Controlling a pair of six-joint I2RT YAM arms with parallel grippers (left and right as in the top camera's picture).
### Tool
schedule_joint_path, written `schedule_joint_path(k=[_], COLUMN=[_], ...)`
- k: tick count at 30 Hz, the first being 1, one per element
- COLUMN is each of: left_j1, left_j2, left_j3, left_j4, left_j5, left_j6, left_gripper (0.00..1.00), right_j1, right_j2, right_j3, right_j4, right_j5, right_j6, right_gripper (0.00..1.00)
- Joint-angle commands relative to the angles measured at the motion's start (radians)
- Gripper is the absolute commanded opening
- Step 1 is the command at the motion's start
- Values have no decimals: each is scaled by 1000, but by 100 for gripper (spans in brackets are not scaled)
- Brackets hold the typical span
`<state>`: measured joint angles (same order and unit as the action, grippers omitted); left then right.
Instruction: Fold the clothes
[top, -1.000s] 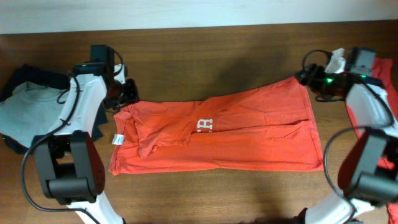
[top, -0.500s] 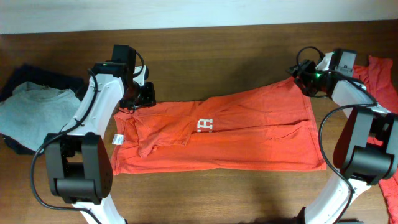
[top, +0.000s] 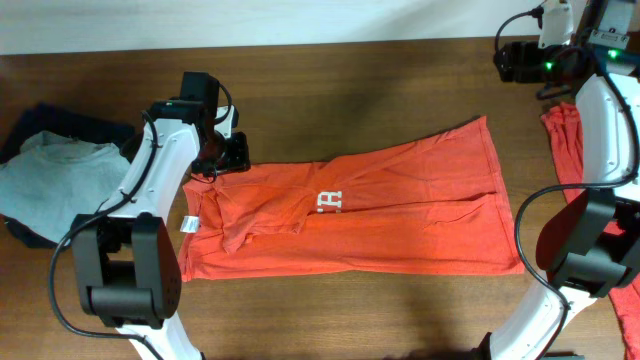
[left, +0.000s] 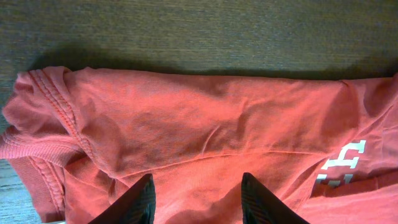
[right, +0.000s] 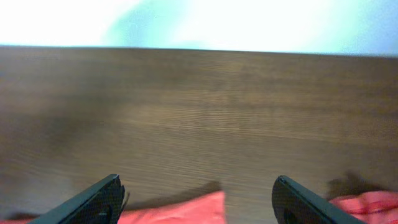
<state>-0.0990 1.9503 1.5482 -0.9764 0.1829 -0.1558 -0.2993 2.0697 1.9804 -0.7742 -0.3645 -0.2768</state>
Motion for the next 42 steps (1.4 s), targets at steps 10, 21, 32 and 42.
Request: schedule_joint_path(k=[10, 21, 32, 42], left_j1=[2, 2, 2, 2], left_j2=[-15, -15, -15, -15], left_j3=[10, 10, 10, 10], left_j4=[-1, -1, -2, -2], left_j5=[-8, -8, -8, -23], left_j6=[16, 16, 16, 16], left_gripper=[45, 45, 45, 45], right_j1=[4, 11, 26, 30], right_j2=[231, 312, 364, 364], right_j3=[6, 6, 6, 6], right_j4=[-30, -72, -40, -102], right_j5=[123, 130, 137, 137], right_j6=[84, 370, 474, 477], right_gripper=[78, 62, 61, 43])
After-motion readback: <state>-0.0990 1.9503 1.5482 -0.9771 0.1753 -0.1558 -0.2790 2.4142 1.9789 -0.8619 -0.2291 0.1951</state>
